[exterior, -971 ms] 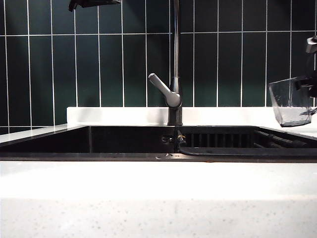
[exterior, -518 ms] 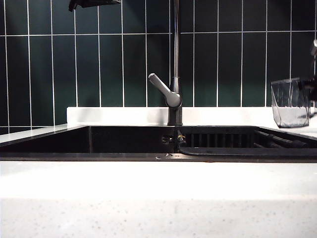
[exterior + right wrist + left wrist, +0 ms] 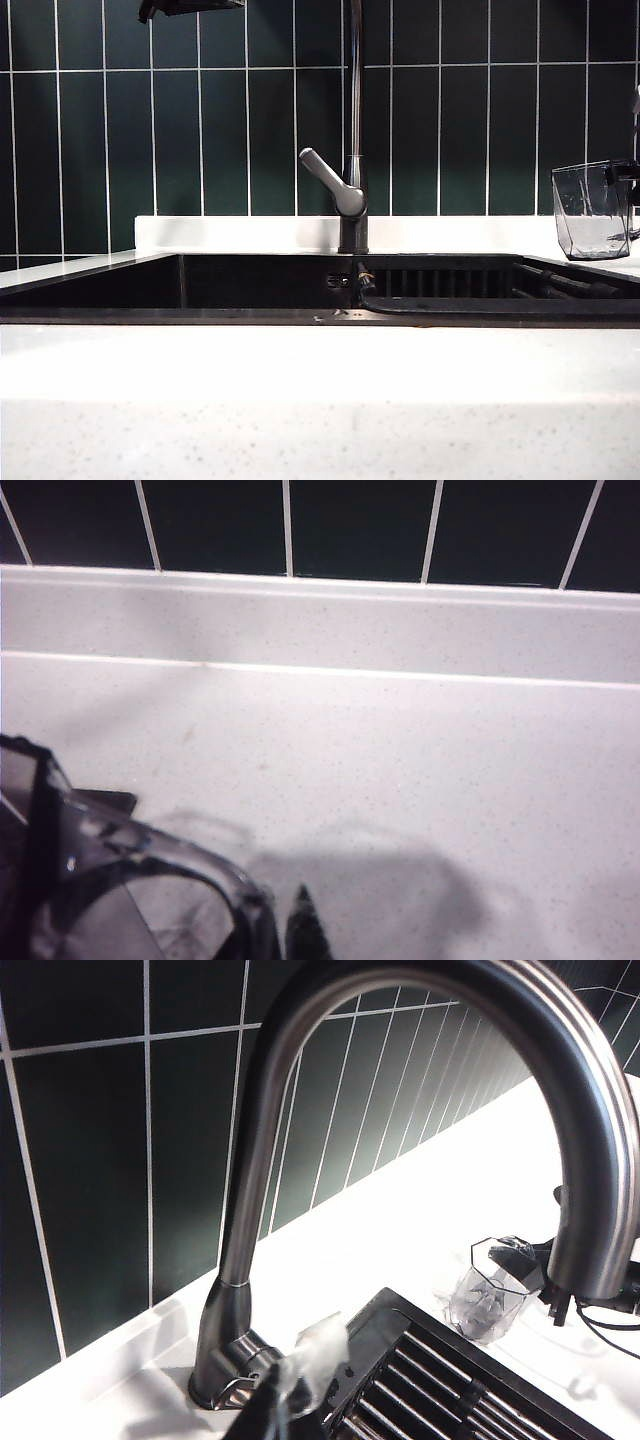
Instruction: Pick up the mug next to the sink, go to the faucet to get some water, pour the water into the sink, and finally put the mug back to its place.
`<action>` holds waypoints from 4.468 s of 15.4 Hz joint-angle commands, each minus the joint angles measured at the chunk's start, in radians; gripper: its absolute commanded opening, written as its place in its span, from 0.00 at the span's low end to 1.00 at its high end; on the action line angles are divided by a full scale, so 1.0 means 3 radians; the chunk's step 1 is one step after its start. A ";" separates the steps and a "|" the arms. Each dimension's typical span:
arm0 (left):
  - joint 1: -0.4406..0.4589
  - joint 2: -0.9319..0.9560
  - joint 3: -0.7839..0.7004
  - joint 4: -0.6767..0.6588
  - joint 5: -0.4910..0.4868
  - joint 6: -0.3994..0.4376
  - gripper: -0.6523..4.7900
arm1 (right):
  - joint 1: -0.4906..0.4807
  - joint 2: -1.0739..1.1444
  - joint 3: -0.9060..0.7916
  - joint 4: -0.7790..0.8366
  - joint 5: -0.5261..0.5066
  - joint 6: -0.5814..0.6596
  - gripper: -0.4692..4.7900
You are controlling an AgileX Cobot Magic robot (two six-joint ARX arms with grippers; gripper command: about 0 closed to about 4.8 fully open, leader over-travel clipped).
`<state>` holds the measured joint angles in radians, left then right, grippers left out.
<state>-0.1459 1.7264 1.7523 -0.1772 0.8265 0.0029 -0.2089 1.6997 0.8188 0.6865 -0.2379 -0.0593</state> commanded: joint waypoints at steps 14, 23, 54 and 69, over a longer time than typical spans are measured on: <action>-0.0006 -0.0031 0.0009 0.0020 0.0015 -0.0011 0.11 | -0.0031 -0.0093 -0.0004 -0.0328 0.0074 0.0022 0.40; -0.0006 -0.0069 0.0009 0.0013 0.0014 -0.0011 0.11 | -0.0086 -0.0645 -0.0003 -0.1293 0.0130 -0.0001 0.40; -0.0594 -0.3918 -0.4032 0.0852 -0.2658 0.0165 0.11 | 0.0604 -0.4225 -0.1223 -0.2374 0.0762 0.0198 0.08; 0.0088 -0.5656 -0.5419 0.0893 -0.2749 0.0137 0.11 | 0.0604 -0.4228 -0.1223 -0.2374 0.0762 0.0198 0.08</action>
<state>-0.1425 0.0555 0.1459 0.0887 -0.0017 0.0483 -0.0280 0.4339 0.4473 -0.0422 -0.0086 -0.0036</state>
